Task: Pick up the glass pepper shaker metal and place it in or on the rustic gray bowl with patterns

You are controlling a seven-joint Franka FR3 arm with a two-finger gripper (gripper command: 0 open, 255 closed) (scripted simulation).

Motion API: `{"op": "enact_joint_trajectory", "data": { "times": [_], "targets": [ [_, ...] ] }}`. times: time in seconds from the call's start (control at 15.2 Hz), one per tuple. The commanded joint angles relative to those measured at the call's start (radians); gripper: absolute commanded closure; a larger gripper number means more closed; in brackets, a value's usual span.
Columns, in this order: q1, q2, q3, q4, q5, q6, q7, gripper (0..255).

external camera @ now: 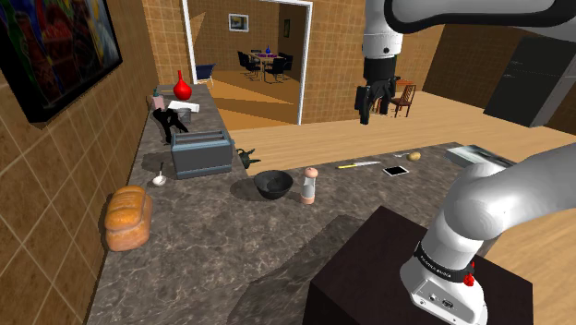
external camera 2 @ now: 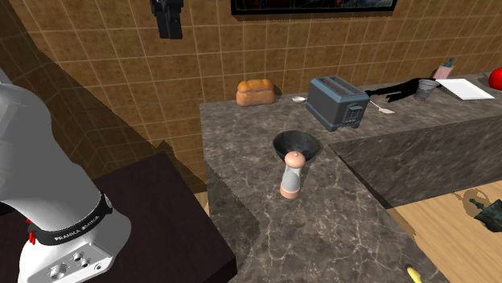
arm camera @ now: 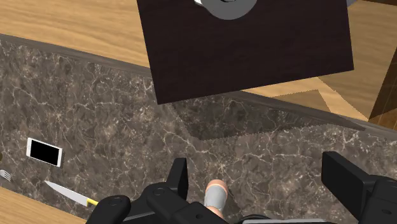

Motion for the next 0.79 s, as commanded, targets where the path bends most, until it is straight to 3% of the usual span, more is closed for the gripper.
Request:
{"op": "enact_joint_trajectory", "data": {
  "times": [0.0,0.73],
  "targets": [
    [0.000,0.000,0.000,0.000,0.000,0.000,0.000,0],
    [-0.032,0.272,-0.099,-0.071,-0.029,0.357,-0.063,0]
  ]
}}
